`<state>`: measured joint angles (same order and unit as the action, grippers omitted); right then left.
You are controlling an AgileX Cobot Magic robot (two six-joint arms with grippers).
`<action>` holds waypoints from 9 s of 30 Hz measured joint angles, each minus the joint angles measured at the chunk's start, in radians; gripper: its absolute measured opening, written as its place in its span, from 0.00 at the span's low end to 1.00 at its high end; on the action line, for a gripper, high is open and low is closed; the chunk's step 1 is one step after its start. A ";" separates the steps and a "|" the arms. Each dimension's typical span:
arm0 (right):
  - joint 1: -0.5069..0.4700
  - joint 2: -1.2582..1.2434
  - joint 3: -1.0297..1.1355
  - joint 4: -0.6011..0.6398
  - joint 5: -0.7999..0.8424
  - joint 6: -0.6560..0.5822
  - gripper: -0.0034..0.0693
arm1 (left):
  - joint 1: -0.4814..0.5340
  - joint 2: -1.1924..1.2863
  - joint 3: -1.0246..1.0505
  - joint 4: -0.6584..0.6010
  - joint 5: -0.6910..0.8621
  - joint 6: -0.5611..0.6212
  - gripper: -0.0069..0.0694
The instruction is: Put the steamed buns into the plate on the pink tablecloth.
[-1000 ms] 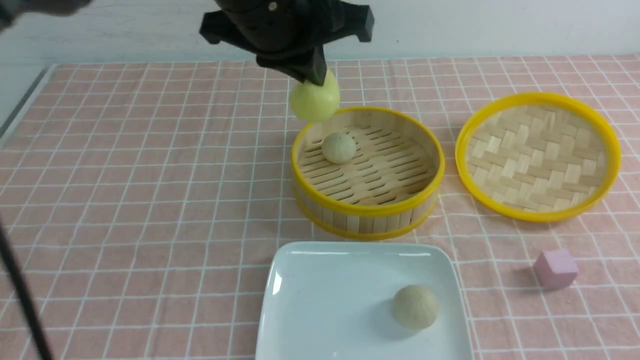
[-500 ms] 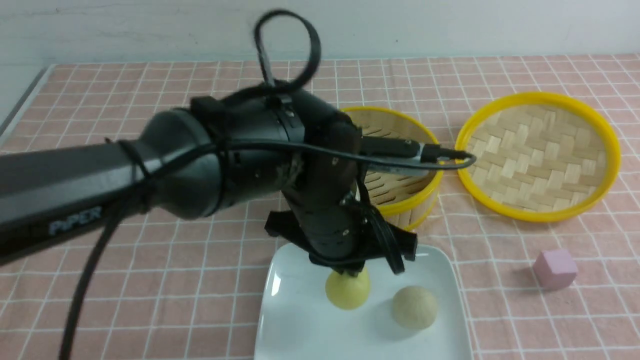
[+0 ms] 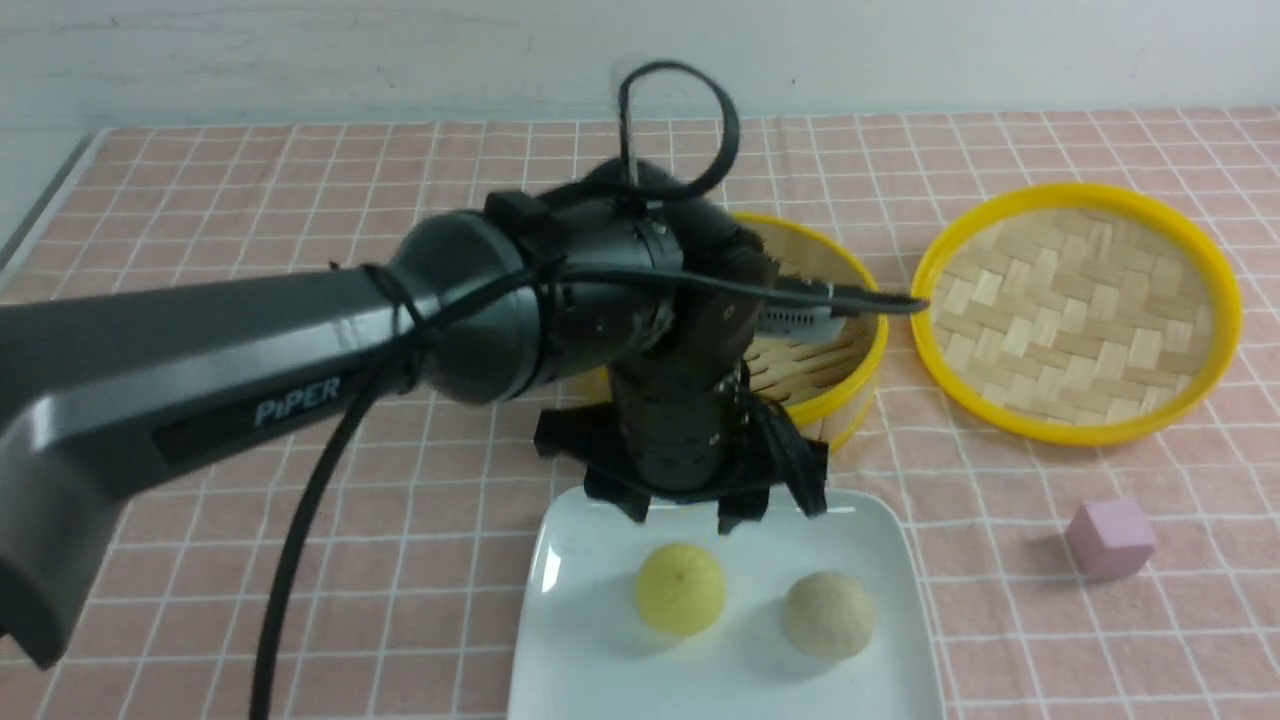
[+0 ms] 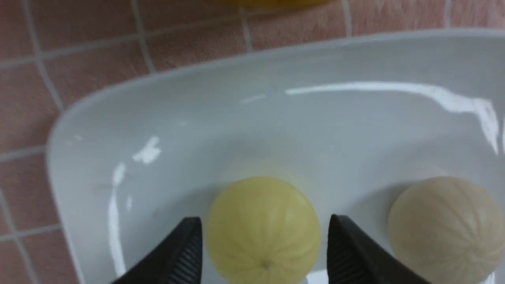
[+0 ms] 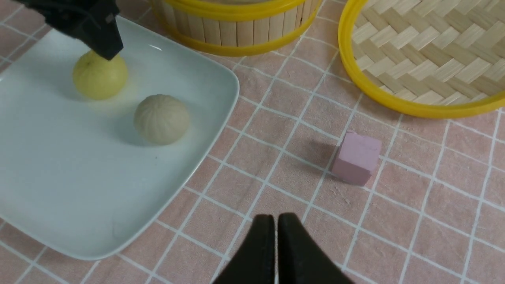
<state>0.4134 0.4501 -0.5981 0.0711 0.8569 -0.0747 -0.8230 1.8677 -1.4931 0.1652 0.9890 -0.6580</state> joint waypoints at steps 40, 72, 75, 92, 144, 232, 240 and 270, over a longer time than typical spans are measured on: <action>0.000 0.000 0.000 0.013 -0.029 0.001 0.16 | 0.290 0.456 -0.587 -0.197 -0.159 0.137 0.19; 0.000 0.000 0.001 0.021 -0.033 0.001 0.21 | 0.117 -0.243 0.300 -0.197 0.033 0.231 0.13; 0.000 0.000 0.001 0.021 -0.033 0.001 0.22 | 0.098 -0.203 0.336 -0.198 -0.053 0.221 0.13; 0.000 0.000 0.001 0.029 -0.029 0.001 0.24 | 0.098 -0.086 0.226 -0.177 -0.075 0.197 0.55; 0.000 -0.222 0.265 0.014 -0.506 0.057 0.04 | 0.098 -0.085 -0.016 -0.012 0.085 0.198 0.13; -0.369 -0.460 0.612 0.021 -0.470 0.057 0.16 | 0.779 -1.799 1.465 -0.020 -0.638 0.319 0.19; -0.369 -0.460 0.612 0.021 -0.470 0.057 0.18 | 0.809 -1.878 1.520 -0.022 -0.627 0.350 0.20; -0.369 -0.460 0.612 0.021 -0.470 0.057 0.22 | 0.809 -1.878 1.519 0.003 -0.621 0.353 0.23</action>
<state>0.0441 -0.0102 0.0137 0.0920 0.3873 -0.0180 -0.0142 -0.0107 0.0259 0.1681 0.3678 -0.3051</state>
